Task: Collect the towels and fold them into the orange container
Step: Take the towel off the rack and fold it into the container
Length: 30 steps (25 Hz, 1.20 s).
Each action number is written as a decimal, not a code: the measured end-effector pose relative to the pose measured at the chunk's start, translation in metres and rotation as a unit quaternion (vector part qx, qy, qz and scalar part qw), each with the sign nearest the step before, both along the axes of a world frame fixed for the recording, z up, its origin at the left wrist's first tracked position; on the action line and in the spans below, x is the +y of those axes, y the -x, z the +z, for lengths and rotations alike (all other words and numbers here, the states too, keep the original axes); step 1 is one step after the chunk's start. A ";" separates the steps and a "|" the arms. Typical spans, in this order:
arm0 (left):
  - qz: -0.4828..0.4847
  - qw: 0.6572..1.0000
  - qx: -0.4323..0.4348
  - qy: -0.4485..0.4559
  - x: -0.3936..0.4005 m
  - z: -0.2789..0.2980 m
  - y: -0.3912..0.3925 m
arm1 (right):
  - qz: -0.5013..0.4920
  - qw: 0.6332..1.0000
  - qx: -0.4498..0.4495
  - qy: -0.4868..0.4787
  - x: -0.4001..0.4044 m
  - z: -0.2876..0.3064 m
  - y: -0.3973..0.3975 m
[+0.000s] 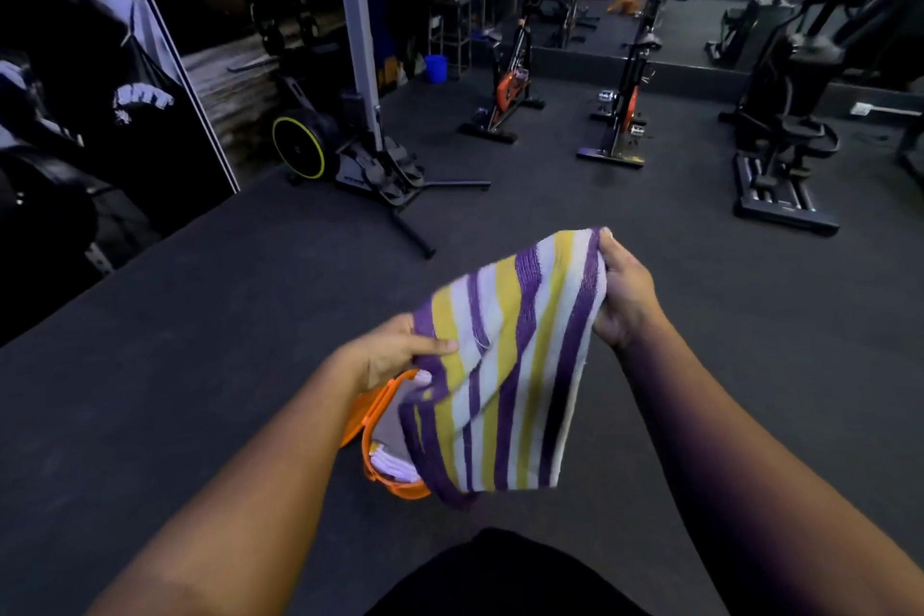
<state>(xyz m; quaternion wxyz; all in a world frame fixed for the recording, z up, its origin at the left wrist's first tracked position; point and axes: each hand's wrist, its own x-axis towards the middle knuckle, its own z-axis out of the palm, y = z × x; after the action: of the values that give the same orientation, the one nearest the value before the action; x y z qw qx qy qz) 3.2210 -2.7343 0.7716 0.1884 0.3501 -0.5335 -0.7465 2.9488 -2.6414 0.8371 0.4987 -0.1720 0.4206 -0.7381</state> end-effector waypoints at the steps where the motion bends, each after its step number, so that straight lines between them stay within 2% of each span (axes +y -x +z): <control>1: 0.013 1.000 0.001 0.001 0.003 -0.002 0.000 | 0.018 1.000 -0.014 0.011 0.000 -0.002 0.007; 2: 0.055 0.998 0.032 -0.003 0.001 0.002 0.003 | 0.055 0.998 0.005 0.010 0.002 -0.004 0.010; 3: 0.111 0.991 0.070 -0.007 -0.004 0.014 0.008 | 0.109 0.992 0.067 -0.021 0.008 -0.012 0.010; 5: 0.184 0.972 0.144 -0.012 -0.018 0.039 0.017 | 0.232 0.935 0.235 -0.126 0.024 -0.038 0.001; 6: 0.211 0.961 0.180 -0.021 -0.024 0.043 0.019 | 0.271 0.907 0.289 -0.144 0.029 -0.049 -0.002; 7: 0.218 0.955 0.200 -0.022 -0.027 0.042 0.017 | 0.262 0.907 0.300 -0.137 0.029 -0.057 -0.004; 8: 0.213 0.962 0.169 -0.009 -0.027 0.036 0.013 | 0.225 0.922 0.290 -0.123 0.029 -0.055 -0.006; 10: 0.132 0.990 0.006 0.046 -0.015 0.008 -0.003 | 0.155 0.941 0.281 -0.112 0.024 -0.040 -0.005; 11: 0.117 0.990 -0.045 0.062 -0.012 0.001 -0.009 | 0.130 0.946 0.277 -0.107 0.020 -0.033 -0.003; 12: 0.149 0.986 -0.050 0.058 -0.013 0.004 -0.011 | 0.116 0.956 0.255 -0.093 0.017 -0.026 -0.001; 14: 0.257 0.962 0.086 -0.006 -0.026 0.023 -0.006 | 0.113 0.972 0.197 -0.058 0.015 -0.028 0.003; 15: 0.280 0.945 0.165 -0.024 -0.035 0.032 -0.005 | 0.145 0.961 0.227 -0.064 0.016 -0.032 0.003; 16: 0.275 0.938 0.211 -0.022 -0.042 0.035 -0.004 | 0.197 0.934 0.285 -0.082 0.020 -0.038 -0.001; 17: 0.256 0.948 0.188 0.003 -0.042 0.038 -0.005 | 0.238 0.901 0.348 -0.098 0.023 -0.047 -0.003; 18: 0.219 0.971 0.075 0.063 -0.040 0.031 -0.007 | 0.248 0.886 0.377 -0.102 0.023 -0.055 -0.006; 19: 0.164 0.978 -0.043 0.118 -0.035 0.020 -0.009 | 0.225 0.898 0.365 -0.099 0.022 -0.062 -0.006; 20: 0.144 0.969 -0.129 0.153 -0.033 0.012 -0.011 | 0.190 0.916 0.339 -0.095 0.021 -0.065 -0.007; 21: 0.149 0.968 -0.140 0.146 -0.033 0.010 -0.013 | 0.154 0.937 0.301 -0.092 0.018 -0.066 -0.006; 23: 0.242 0.968 0.003 0.059 -0.037 0.024 -0.016 | 0.106 0.972 0.200 -0.065 0.015 -0.060 -0.003; 24: 0.258 0.963 0.067 0.028 -0.040 0.030 -0.017 | 0.087 0.983 0.154 -0.041 0.014 -0.053 -0.003; 25: 0.239 0.967 0.086 0.021 -0.043 0.032 -0.019 | 0.067 0.991 0.116 -0.018 0.013 -0.047 -0.001; 27: 0.135 0.986 -0.052 0.087 -0.032 0.030 -0.020 | 0.034 0.997 0.071 0.021 0.010 -0.035 0.000; 28: 0.107 0.983 -0.101 0.110 -0.027 0.028 -0.017 | 0.031 0.997 0.066 0.020 0.010 -0.031 0.000; 29: 0.112 0.983 -0.096 0.110 -0.026 0.029 -0.013 | 0.046 0.995 0.089 -0.004 0.011 -0.030 0.000; 30: 0.143 0.984 -0.054 0.091 -0.026 0.033 -0.007 | 0.086 0.984 0.148 -0.048 0.012 -0.031 0.001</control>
<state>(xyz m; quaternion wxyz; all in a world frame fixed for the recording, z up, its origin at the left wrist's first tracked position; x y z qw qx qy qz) 3.2280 -2.7605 0.8043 0.2952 0.4446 -0.5527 -0.6400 2.9481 -2.6292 0.8057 0.5005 -0.2911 0.5081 -0.6376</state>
